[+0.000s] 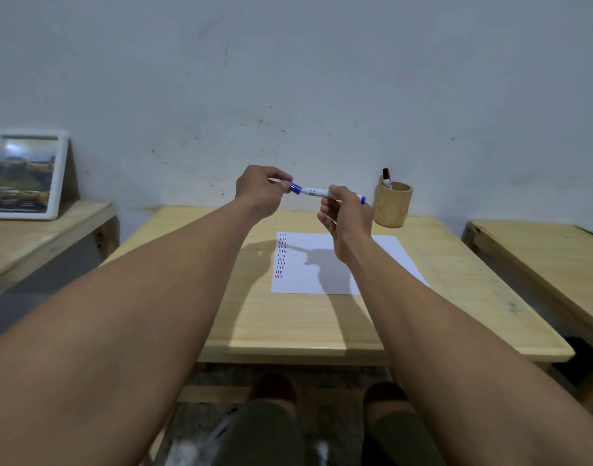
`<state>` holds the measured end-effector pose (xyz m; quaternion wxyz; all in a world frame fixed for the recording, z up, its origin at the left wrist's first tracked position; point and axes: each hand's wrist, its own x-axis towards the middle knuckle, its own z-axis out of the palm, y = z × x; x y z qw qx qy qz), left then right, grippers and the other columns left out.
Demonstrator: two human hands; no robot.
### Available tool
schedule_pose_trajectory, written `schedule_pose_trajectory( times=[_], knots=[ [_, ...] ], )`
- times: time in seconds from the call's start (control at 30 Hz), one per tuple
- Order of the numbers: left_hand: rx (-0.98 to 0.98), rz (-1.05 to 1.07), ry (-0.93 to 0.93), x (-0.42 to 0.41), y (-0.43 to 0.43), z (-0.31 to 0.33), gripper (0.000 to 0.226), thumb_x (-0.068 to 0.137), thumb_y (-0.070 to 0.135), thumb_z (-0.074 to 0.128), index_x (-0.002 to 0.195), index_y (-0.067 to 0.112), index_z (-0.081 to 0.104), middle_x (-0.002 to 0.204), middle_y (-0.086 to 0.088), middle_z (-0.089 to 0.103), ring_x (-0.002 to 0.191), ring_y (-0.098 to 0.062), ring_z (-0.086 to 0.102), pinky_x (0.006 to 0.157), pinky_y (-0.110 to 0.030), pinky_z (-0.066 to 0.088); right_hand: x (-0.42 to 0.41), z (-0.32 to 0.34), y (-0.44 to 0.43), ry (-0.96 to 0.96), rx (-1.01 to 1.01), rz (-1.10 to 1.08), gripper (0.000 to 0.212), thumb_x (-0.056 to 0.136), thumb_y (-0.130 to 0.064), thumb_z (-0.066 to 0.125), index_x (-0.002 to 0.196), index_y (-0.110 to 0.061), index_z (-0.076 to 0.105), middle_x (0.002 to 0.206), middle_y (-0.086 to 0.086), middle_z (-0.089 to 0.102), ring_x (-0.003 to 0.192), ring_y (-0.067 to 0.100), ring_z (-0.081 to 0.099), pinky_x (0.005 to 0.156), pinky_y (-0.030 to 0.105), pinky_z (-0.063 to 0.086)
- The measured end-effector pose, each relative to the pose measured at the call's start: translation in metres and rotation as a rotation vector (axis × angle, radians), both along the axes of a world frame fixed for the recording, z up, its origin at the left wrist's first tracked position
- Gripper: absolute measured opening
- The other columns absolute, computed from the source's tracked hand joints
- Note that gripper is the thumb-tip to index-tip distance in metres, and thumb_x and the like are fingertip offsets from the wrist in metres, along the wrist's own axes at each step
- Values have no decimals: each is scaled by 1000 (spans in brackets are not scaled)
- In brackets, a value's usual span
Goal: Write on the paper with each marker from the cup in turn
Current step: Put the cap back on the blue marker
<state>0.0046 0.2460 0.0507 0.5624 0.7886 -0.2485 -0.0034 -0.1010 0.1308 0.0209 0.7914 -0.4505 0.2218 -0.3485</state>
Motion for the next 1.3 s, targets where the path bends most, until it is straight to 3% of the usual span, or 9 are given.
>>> schedule_pose_trajectory(
  times=[0.23,0.37,0.53,0.83,0.97,1.17,1.3],
  knots=[
    [-114,-4,103,-1,-8,4,15,95,17,64,99,22,78,93,0,73,79,-11,64,86,-34,57,-14,-2,-13,42,-79,141,7,88,-19,74,88,-14,69,80,3,74,72,13,68,65,28,56],
    [-192,14,173,-7,-15,9,17,96,14,64,106,17,77,95,-1,72,89,-15,67,83,-34,60,-19,-3,-20,92,-135,183,3,86,-23,77,88,-22,74,89,-2,77,84,12,63,69,30,52],
    [-242,10,230,-11,-26,14,17,96,13,63,106,15,77,88,0,72,87,-14,67,81,-32,60,-23,-3,-26,78,-111,191,3,86,-21,76,88,-22,74,92,-2,79,87,12,60,71,30,50],
    [-251,-57,267,-19,-37,22,14,97,14,63,104,14,75,94,-4,74,90,-15,68,78,-29,57,-27,-5,-36,34,-95,210,8,87,-22,76,93,-23,72,98,-3,79,90,13,56,73,30,48],
    [-208,-91,183,-22,-41,23,15,95,16,65,104,17,77,102,-3,74,94,-15,69,82,-31,59,-27,-5,-37,159,-331,175,6,88,-21,75,93,-23,73,100,3,78,87,15,58,76,32,50],
    [-132,-89,-2,-23,-52,25,14,93,21,67,101,23,78,99,1,75,84,-12,68,89,-35,57,-27,0,-40,159,-497,106,1,93,-13,73,93,-13,72,84,2,72,70,14,56,54,21,44],
    [-99,-88,-53,-26,-58,26,17,94,21,66,105,25,78,95,-2,73,82,-14,64,74,-27,54,-28,3,-48,196,-604,93,6,94,-14,71,88,-16,72,87,3,71,74,12,58,48,16,44]
  ],
)
